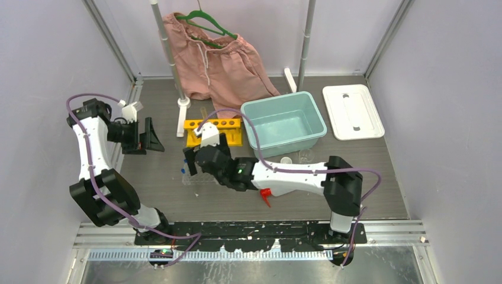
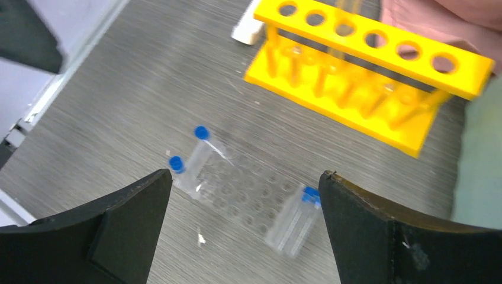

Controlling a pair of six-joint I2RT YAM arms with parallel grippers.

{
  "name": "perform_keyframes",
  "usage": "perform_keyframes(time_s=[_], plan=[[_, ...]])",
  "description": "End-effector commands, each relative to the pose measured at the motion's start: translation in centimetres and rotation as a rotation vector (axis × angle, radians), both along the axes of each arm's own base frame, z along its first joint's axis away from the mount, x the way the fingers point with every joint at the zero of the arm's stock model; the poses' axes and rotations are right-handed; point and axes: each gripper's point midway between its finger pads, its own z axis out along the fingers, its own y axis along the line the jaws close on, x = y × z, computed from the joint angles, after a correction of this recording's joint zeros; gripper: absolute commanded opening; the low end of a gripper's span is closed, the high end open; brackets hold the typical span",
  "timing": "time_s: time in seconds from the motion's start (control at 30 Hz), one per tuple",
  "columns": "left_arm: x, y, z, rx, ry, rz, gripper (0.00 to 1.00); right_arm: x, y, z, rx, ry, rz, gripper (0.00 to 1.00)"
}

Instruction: Organize the chemistry lab equipment

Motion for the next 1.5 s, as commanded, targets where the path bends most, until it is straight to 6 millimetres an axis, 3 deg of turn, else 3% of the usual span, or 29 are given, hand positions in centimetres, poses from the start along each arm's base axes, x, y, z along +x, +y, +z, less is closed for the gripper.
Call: perform_keyframes(time_s=[0.0, 0.1, 0.23, 0.33, 0.6, 0.83, 1.17, 1.47], plan=[[0.0, 0.0, 2.1, 0.022, -0.073, -0.006, 1.00, 0.5, -5.9, -1.5, -0.039, 0.205, -0.143, 0.97], [-0.1, 0.1, 2.0, 0.026, -0.066, 0.003, 1.00, 1.3, -8.4, -3.0, 0.027, 0.330, -0.216, 0.78], [-0.2, -0.1, 2.0, 0.016, -0.063, 0.010, 1.00, 2.3, -10.7, -6.5, 0.000, 0.485, -0.312, 0.70], [-0.2, -0.3, 1.9, 0.008, -0.067, 0.015, 1.00, 2.2, -10.1, -8.1, -0.044, 0.539, -0.311, 0.67], [-0.4, -0.4, 1.8, 0.003, -0.058, 0.015, 1.00, 2.2, -7.3, -10.3, -0.039, 0.608, -0.272, 0.62], [-0.4, -0.3, 1.7, 0.012, -0.058, 0.011, 1.00, 2.8, -6.3, -12.8, -0.071, 0.623, -0.279, 0.54], [-0.5, -0.4, 1.3, 0.009, -0.053, 0.003, 1.00, 3.5, -6.2, -14.7, -0.120, 0.614, -0.309, 0.48], [-0.7, -0.8, 1.1, -0.014, -0.053, 0.000, 1.00, 3.8, -7.4, -14.5, -0.146, 0.587, -0.347, 0.26]])
